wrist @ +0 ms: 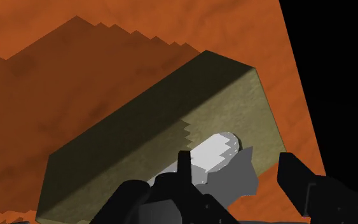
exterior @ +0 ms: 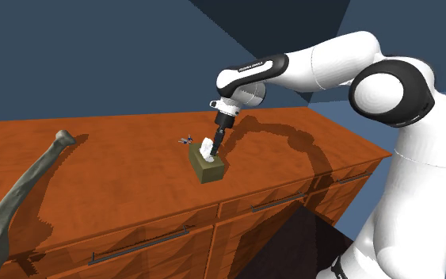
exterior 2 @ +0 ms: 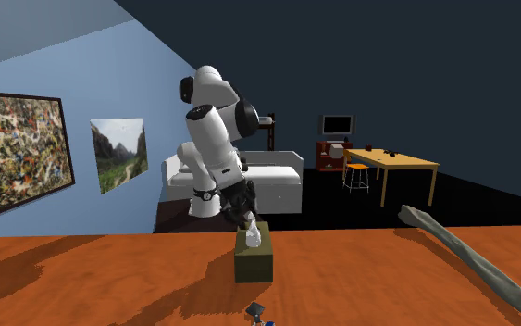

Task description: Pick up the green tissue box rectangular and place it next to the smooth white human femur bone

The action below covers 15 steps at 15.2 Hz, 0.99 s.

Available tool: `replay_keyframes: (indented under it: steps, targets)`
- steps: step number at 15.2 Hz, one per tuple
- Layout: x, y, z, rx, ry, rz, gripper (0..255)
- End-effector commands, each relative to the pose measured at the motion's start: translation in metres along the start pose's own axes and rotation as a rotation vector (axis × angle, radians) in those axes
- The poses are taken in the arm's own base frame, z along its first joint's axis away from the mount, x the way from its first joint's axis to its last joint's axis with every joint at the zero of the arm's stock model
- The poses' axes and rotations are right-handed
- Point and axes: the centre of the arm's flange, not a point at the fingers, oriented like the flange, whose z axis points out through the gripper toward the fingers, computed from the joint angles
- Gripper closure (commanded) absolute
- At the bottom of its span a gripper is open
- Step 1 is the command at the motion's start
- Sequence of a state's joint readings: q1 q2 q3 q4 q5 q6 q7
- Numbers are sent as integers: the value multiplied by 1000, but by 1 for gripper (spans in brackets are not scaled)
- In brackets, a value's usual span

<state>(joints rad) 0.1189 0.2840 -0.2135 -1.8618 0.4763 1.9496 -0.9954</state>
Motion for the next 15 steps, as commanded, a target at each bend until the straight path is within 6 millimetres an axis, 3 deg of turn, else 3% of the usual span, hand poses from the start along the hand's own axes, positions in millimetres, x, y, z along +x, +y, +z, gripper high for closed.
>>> replay_keyframes:
  steps: [1, 9, 15]
  targets:
    - [0, 0, 0, 0, 0, 0, 255]
    - [0, 0, 0, 0, 0, 0, 255]
    - [5, -11, -29, 0, 0, 0, 255]
